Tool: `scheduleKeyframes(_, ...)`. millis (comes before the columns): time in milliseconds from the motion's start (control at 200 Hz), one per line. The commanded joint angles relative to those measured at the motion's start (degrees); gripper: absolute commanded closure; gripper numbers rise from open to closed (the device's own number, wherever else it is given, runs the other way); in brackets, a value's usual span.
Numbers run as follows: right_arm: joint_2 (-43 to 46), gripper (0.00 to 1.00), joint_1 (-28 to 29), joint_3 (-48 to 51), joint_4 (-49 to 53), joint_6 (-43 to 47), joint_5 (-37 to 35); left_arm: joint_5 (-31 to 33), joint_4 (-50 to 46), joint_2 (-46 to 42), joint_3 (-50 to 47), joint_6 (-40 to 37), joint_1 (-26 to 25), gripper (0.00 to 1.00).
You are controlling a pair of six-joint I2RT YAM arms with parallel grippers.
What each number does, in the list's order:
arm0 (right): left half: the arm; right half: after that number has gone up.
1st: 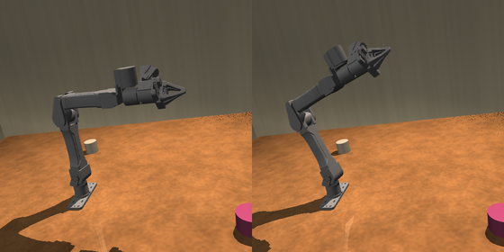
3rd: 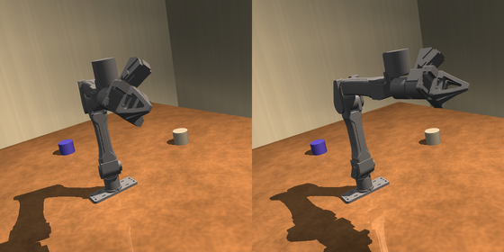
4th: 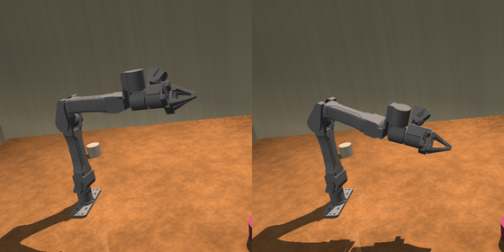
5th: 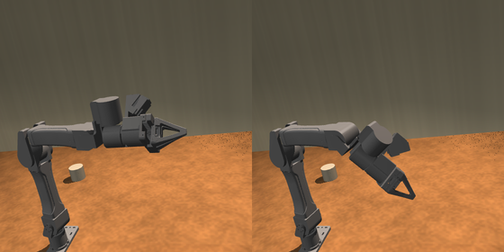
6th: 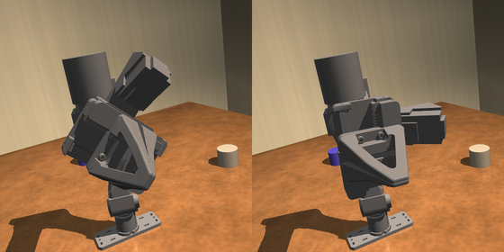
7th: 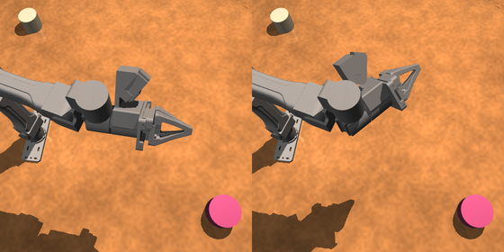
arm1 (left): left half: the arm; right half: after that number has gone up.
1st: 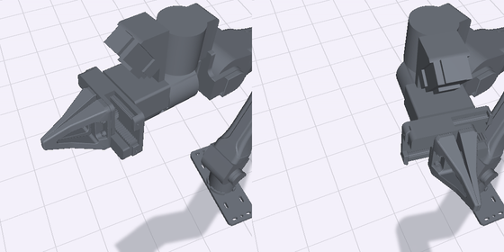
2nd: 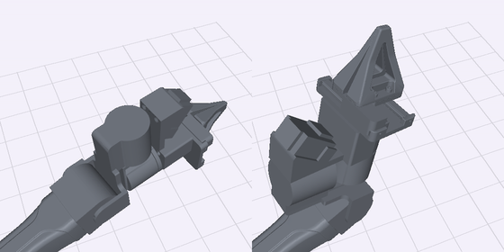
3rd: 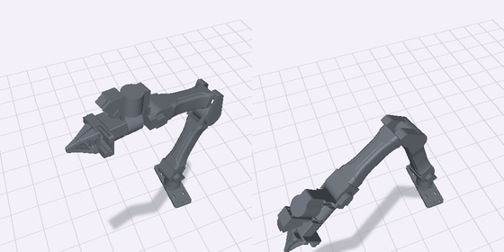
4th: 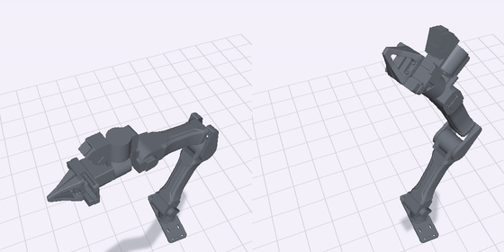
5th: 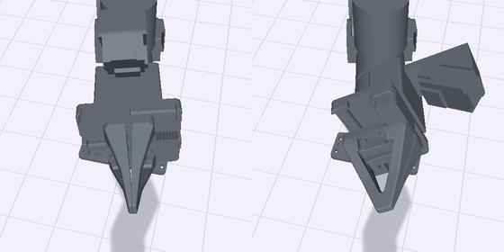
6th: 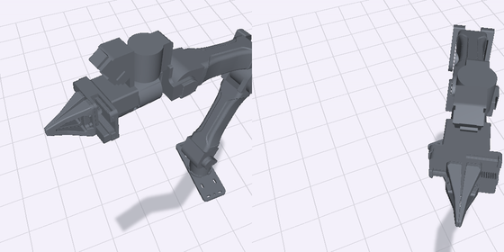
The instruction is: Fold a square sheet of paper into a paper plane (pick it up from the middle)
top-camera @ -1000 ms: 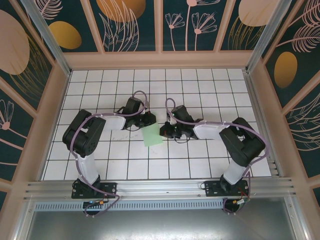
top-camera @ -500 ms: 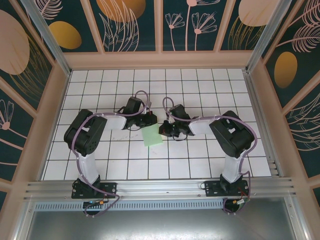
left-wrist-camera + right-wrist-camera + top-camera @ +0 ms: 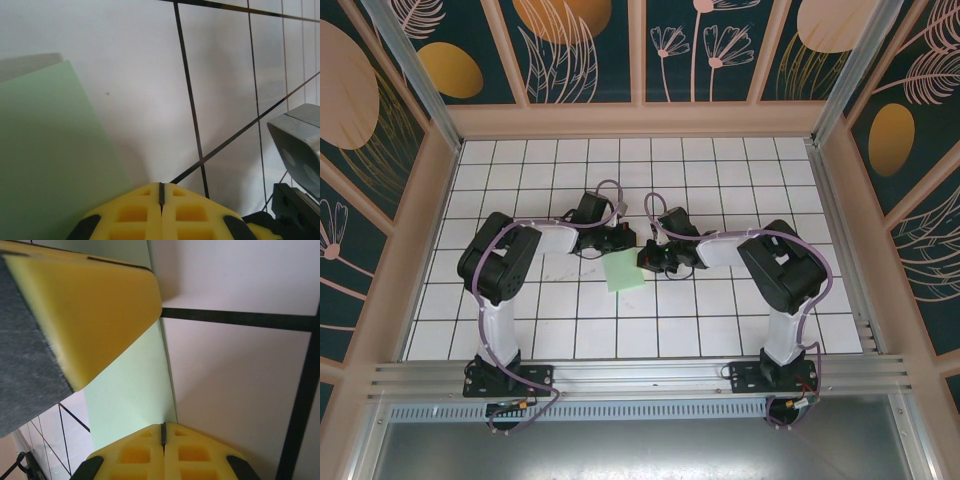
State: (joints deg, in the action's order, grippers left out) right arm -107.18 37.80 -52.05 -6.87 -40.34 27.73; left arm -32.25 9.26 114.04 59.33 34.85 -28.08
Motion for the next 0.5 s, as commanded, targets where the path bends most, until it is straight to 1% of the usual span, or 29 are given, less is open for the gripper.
scheduleKeyframes(0,-1.8,1.0,-0.3,-0.3,4.2,1.7,-0.5,2.1,-4.2,2.0,1.9,-2.5,-0.2,0.98)
scheduleKeyframes(170,-1.7,1.0,-0.2,0.2,5.4,1.9,-0.8,5.0,-7.0,3.6,3.0,-3.5,-0.2,0.99)
scheduleKeyframes(330,-0.8,1.0,-0.1,2.1,6.8,2.5,-0.9,7.7,-9.6,4.6,5.5,-6.1,-0.2,0.99)
scheduleKeyframes(495,0.7,1.0,0.0,5.1,7.5,2.8,-0.8,8.7,-11.3,6.1,8.8,-8.7,0.5,0.99)
